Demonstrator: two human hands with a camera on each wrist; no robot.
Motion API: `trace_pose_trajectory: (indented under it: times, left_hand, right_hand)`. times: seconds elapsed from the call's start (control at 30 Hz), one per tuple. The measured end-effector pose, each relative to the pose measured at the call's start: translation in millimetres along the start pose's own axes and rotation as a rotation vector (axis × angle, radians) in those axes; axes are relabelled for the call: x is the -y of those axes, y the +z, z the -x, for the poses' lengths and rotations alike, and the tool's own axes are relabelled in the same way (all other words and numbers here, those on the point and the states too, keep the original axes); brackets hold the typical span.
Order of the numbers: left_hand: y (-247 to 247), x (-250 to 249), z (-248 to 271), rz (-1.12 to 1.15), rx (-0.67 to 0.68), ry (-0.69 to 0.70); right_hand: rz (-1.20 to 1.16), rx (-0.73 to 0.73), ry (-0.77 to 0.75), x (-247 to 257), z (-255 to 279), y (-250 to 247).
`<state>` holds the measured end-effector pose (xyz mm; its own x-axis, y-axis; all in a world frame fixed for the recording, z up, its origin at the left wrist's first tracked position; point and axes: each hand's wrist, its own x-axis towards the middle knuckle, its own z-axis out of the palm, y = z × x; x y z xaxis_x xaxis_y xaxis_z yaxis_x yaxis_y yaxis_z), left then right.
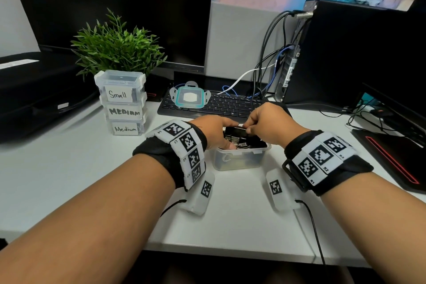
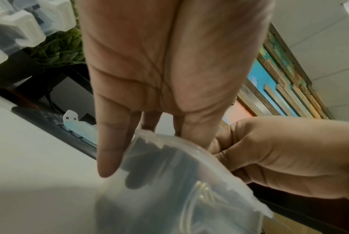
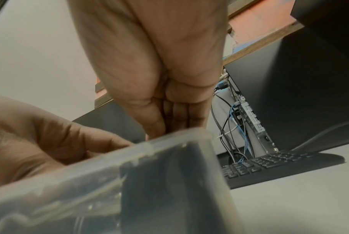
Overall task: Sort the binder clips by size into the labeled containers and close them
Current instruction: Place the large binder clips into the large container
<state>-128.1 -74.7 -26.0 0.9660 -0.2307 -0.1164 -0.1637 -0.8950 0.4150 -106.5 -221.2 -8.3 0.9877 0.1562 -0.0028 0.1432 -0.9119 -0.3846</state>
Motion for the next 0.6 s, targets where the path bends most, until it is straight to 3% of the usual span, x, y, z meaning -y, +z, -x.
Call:
trace_pose_trajectory:
  times: [0.2, 0.37, 0.6]
  left_hand:
    - [-4, -9, 0, -0.152, 0.003, 0.012]
    - [-8, -16, 2, -0.273, 0.038, 0.024]
    - [-17, -24, 4, -0.462, 0.144, 0.034]
  right_hand:
    - [0.012, 0.104, -0.016, -3, 3, -6]
    - [0.197, 0.108, -0.075, 3, 8, -6]
    - [0.247, 0.121, -0.088, 4, 13, -6]
